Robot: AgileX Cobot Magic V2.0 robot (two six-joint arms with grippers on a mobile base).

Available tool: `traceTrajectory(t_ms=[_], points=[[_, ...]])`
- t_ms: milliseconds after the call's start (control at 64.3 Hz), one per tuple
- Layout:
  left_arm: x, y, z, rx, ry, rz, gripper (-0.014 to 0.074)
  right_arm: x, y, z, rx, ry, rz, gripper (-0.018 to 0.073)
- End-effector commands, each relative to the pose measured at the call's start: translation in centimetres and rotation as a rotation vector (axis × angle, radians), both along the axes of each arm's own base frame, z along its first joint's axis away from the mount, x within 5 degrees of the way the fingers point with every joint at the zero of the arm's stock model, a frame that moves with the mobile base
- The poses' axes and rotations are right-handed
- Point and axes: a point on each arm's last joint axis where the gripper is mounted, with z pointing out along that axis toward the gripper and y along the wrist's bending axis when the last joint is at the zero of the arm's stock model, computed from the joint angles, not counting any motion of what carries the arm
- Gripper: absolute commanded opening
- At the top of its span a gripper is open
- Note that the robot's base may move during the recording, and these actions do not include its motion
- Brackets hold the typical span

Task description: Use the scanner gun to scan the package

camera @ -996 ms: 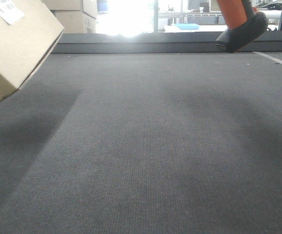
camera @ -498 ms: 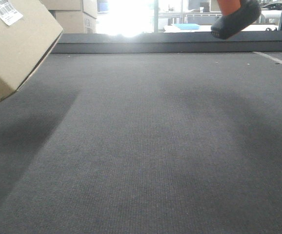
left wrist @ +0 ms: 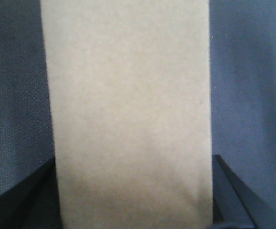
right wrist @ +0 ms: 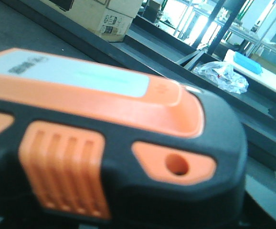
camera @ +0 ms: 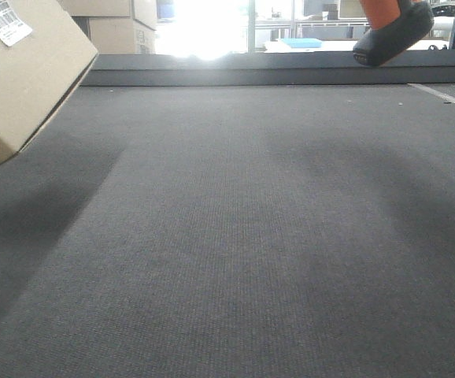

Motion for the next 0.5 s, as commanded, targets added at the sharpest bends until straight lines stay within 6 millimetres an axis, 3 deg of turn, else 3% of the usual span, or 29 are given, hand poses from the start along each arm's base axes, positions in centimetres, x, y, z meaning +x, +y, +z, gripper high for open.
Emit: traceTrajectory(t_ms=[0, 342, 482], points=[[-0.2, -0.2, 0.4, -0.014, -0.017, 0.004, -0.0111, -0.1, -0.7, 1.6, 0.085, -0.054, -0.065, -0.0153], [-0.2, -0.2, 0.4, -0.014, -0.017, 0.004, -0.0111, -2.2, -2.5, 4.3, 0.425, -0.002, -0.167, -0.0153], [-0.2, -0.1, 0.4, -0.012, -0.016, 0.004, -0.0111, -2.9, -3.3, 4.0, 0.487, 0.008, -0.225, -0.0153]])
